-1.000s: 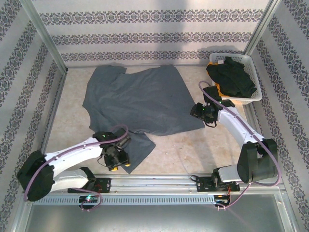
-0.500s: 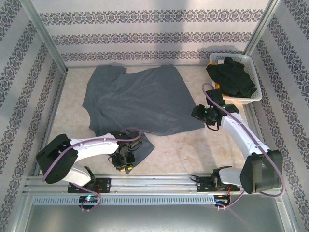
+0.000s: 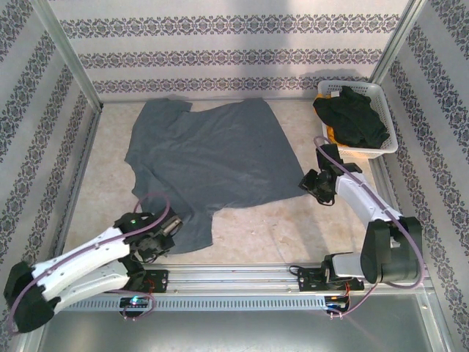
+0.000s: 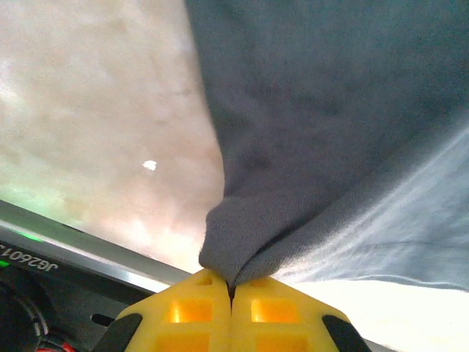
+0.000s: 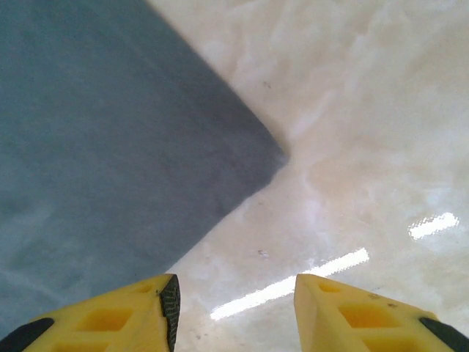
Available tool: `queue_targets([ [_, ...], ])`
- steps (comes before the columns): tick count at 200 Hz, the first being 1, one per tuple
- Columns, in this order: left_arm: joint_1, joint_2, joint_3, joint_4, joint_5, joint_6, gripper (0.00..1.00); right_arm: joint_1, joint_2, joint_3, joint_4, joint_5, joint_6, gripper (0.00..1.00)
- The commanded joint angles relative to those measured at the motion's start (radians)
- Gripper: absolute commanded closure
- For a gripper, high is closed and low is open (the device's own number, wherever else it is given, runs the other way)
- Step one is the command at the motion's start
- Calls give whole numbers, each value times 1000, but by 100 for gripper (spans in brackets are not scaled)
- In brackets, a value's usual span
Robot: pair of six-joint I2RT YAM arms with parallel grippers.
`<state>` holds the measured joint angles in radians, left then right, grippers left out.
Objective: Fold and stack the t-shirts
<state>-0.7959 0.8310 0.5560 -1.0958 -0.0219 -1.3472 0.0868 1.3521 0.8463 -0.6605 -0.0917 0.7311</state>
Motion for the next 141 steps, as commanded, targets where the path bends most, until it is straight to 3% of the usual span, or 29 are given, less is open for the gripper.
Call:
queue_targets([
  [1,25,-45,13,-126,-87,-71,100,-7,50,-21,9,38,22,54],
  [104,37,-98,83,-161,-119,-100,100,-65,313,121,80,36,-91,62],
  [141,37,-109,89,-167,-121,-108,100,-64,348,109,66,7,-60,74],
])
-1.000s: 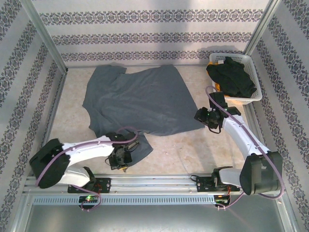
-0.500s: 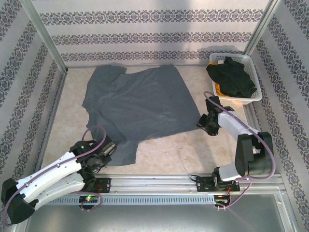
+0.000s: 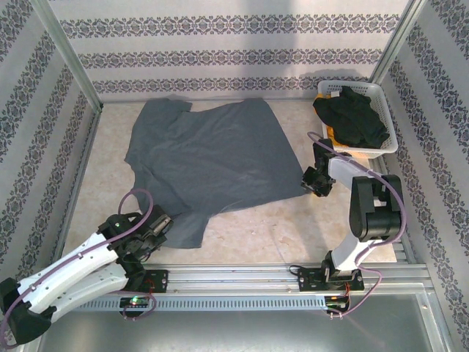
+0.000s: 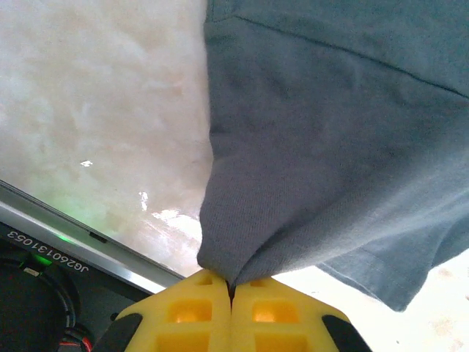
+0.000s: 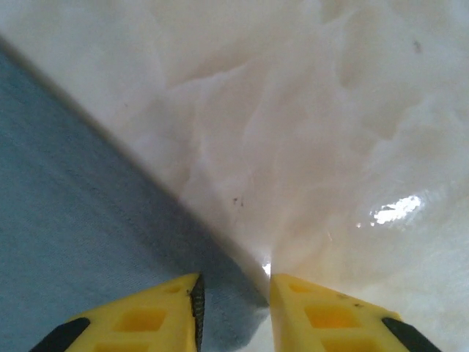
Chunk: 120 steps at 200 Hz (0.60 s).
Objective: Fold and stack the t-shirts
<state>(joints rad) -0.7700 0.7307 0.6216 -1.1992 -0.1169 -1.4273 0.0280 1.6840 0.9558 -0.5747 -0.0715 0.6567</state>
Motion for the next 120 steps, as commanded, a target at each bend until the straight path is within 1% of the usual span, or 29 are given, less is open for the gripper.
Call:
queue_targets([
  [1,11,-8,24,-63,-27,-28,100,-5,15,-1,-19,-13,16,74],
  [10,10,-8,26,-64,-24,-29,100,-7,7,-13,-22,-7,25,77],
  [20,10,-8,29,-66,-23,-31,100,-7,2,-19,-29,2,32,83],
  [42,11,-8,37,-69,-23,-38,100,-11,-43,-36,-42,47,47,100],
  [88,10,-7,41,-64,6,-61,100,-25,-260,-113,-168,161,84,100],
  [100,11,-6,39,-64,16,-69,100,-24,-317,-149,-213,155,91,100],
  [120,11,-10,39,-69,38,-77,100,-7,-428,-229,-267,104,109,100],
])
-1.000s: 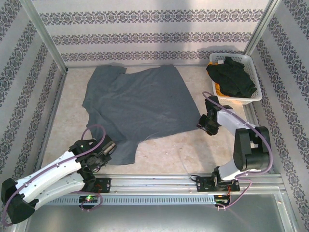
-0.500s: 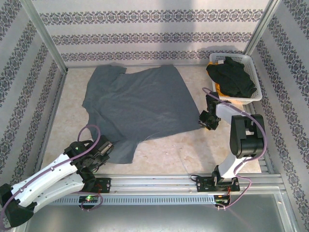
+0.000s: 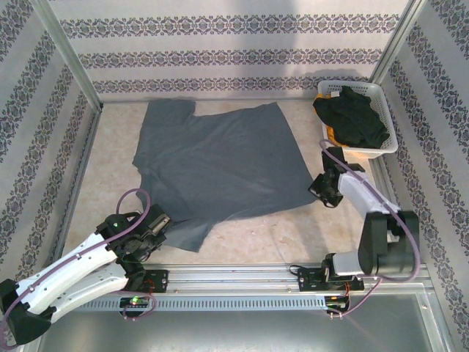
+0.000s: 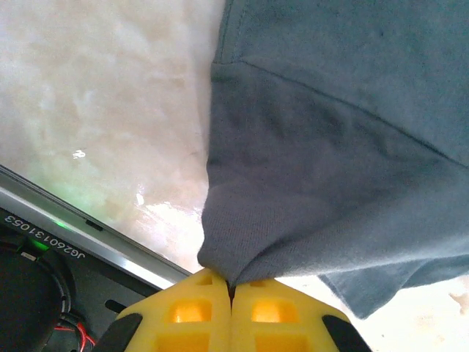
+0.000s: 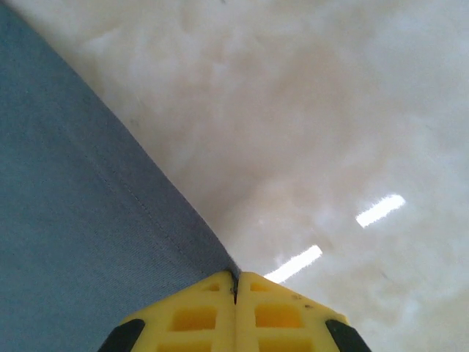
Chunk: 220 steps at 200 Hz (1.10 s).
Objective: Fold and stack the t-shirts
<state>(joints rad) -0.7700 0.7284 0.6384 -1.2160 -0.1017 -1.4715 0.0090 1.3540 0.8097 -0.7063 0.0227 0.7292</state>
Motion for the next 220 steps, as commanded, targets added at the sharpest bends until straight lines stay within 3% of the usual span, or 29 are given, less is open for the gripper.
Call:
queue_targets([
  [1,11,-8,23,-54,24,-33,100,15,-101,-86,-138,8,37,100],
  [34,11,-19,36,-21,30,-24,100,79,-217,-145,-182,-10,90,100],
  [67,38,50,127,57,-42,38,100,78,-159,-42,-171,-11,52,100],
  [133,420,262,348,262,91,341,100,37,-24,151,-103,-94,84,100],
  [220,642,551,583,385,163,585,100,23,240,419,-107,-72,61,100],
])
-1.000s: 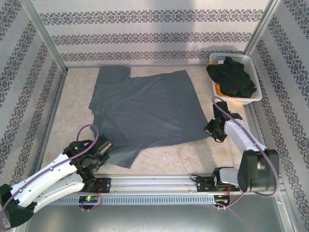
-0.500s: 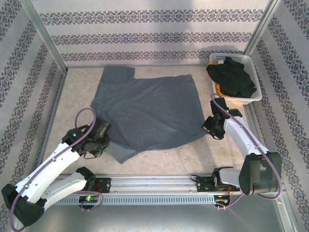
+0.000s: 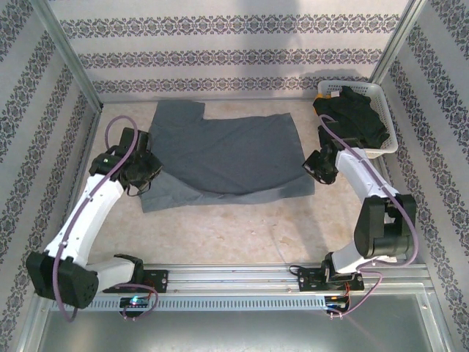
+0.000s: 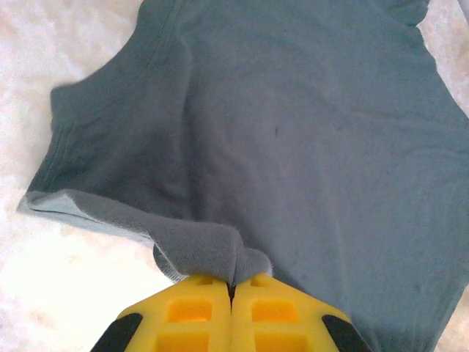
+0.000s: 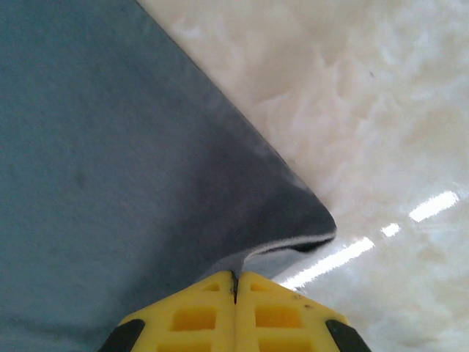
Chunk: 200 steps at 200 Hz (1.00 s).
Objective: Fold and stack the t-shirts
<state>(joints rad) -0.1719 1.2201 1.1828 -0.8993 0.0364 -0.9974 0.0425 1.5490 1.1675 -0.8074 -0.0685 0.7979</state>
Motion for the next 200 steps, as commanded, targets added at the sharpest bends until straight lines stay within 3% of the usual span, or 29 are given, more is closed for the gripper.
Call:
queue_targets([
  [1,47,61,40,69,26,111,100,-10,47,63,-5,20,-8,100],
  [185,185,441,228,220,91,310,100,-15,430,397,-18,32,-81,100],
  [192,188,466,244,213,99,324,99,-16,448,414,-21,17,-91,88],
  [200,193,493,260,204,109,342,81,-17,466,440,-35,5,-106,73],
])
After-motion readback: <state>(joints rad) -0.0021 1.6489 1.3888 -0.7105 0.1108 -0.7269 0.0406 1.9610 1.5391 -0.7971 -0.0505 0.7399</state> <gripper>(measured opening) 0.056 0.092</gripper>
